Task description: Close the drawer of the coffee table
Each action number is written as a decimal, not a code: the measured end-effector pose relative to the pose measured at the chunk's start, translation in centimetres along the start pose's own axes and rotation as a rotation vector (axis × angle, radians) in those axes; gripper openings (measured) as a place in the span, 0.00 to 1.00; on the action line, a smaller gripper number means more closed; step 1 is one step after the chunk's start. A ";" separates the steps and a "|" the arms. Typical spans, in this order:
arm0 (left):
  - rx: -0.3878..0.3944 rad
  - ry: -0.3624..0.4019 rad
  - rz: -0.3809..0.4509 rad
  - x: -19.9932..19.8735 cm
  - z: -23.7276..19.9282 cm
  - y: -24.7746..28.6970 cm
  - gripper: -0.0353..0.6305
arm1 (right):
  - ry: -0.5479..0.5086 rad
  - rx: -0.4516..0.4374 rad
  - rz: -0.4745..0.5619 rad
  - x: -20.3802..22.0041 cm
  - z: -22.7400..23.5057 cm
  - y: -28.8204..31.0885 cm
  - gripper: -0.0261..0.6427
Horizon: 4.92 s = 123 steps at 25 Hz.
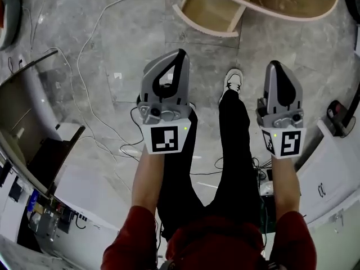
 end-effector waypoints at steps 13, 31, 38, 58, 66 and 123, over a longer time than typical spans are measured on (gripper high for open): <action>-0.067 -0.088 0.009 27.1 12.8 1.6 0.06 | -0.049 0.022 0.100 24.2 7.7 5.9 0.07; -0.106 -0.130 0.012 38.3 20.1 2.0 0.06 | -0.096 0.038 0.209 33.5 11.7 7.5 0.07; -0.040 -0.179 -0.033 38.6 21.9 2.6 0.37 | -0.057 0.078 0.224 33.8 13.3 6.9 0.07; 0.019 -0.149 -0.030 39.4 21.5 7.1 0.52 | -0.042 0.111 0.181 35.2 14.7 6.6 0.07; 0.026 -0.089 0.030 38.8 20.9 10.7 0.52 | -0.036 0.114 0.164 35.5 15.7 6.7 0.07; 0.121 -0.148 0.031 39.4 19.2 24.9 0.49 | -0.025 0.077 0.132 35.1 19.2 6.9 0.07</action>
Point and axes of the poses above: the fingertips, and each gripper's own axes: y forward along the fingers, z to its right, x out of its underside, the point moved 7 cm from there along -y, backward along the fingers, and after that the axes turned 12 degrees about y, right-handed, at the moved point
